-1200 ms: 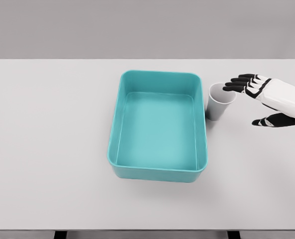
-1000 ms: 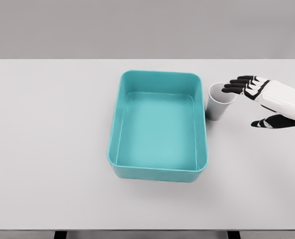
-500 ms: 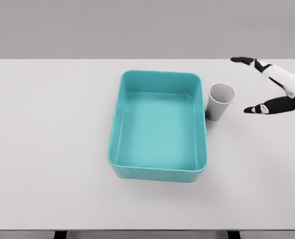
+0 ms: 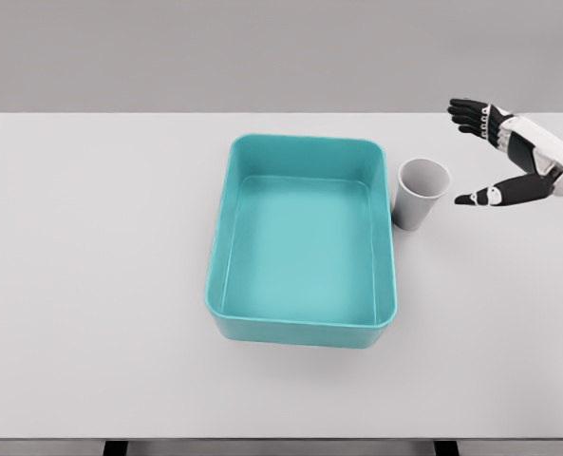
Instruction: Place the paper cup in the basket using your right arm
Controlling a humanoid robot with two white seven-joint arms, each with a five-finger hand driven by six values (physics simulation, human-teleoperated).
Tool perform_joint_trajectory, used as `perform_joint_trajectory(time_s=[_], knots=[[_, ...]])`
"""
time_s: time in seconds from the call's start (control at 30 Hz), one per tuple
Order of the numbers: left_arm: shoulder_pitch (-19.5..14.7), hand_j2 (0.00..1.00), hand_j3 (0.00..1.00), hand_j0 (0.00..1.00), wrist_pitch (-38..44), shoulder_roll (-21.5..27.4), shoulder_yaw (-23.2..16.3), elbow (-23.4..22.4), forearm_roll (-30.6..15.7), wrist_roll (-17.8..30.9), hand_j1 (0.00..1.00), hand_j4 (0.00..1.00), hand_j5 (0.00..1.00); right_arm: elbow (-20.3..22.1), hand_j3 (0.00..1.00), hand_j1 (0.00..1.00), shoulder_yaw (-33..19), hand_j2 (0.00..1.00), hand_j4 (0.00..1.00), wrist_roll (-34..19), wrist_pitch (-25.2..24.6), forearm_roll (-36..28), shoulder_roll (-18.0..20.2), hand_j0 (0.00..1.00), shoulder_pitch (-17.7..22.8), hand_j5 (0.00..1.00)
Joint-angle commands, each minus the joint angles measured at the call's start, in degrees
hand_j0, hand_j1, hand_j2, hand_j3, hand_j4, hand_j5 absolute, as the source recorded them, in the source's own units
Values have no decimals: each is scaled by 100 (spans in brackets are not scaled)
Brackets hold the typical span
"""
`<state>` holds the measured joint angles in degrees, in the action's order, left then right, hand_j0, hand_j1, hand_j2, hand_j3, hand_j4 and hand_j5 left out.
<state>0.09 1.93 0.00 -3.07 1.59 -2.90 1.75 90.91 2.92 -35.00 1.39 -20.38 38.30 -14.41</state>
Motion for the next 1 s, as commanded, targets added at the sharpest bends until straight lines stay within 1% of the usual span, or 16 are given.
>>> perform_joint_trajectory(time_s=[0.0,0.1,0.17,0.3,0.37,0.5,0.6,0.83,0.9,0.97], knots=[[0,100,100,100,0,0,-1,-1,0,1,100,100,100,-178,100,100,112,100,100,0,36,-27,-33,100,0,100],[0,100,100,100,0,0,-1,-1,0,1,100,100,100,-354,100,100,138,100,100,0,54,-36,-112,100,0,100],[0,100,100,100,0,0,-1,-1,0,1,100,100,100,-679,100,100,138,100,100,0,221,-36,-314,100,-9,100],[0,100,100,100,0,0,-1,-1,0,1,100,100,100,-960,100,100,156,100,100,0,274,-36,-367,100,-79,100],[0,100,100,100,0,0,-1,-1,0,1,100,100,100,-996,100,100,191,100,100,0,274,-27,-464,100,-88,100],[0,100,100,100,0,0,-1,-1,0,1,100,100,100,-1101,100,100,340,100,100,0,353,8,-473,100,-123,100],[0,100,100,100,0,0,-1,-1,0,1,100,100,100,-1259,100,100,340,100,100,0,388,219,-622,100,-237,100],[0,100,100,100,0,0,-1,-1,0,1,100,100,100,-1339,100,100,349,100,100,0,388,236,-648,100,-290,100],[0,100,100,100,0,0,-1,-1,0,1,100,100,100,-1391,100,100,402,100,100,0,388,394,-683,100,-325,100],[0,100,100,100,0,0,-1,-1,0,1,100,100,100,-1435,100,100,411,100,100,0,397,412,-727,100,-325,100]])
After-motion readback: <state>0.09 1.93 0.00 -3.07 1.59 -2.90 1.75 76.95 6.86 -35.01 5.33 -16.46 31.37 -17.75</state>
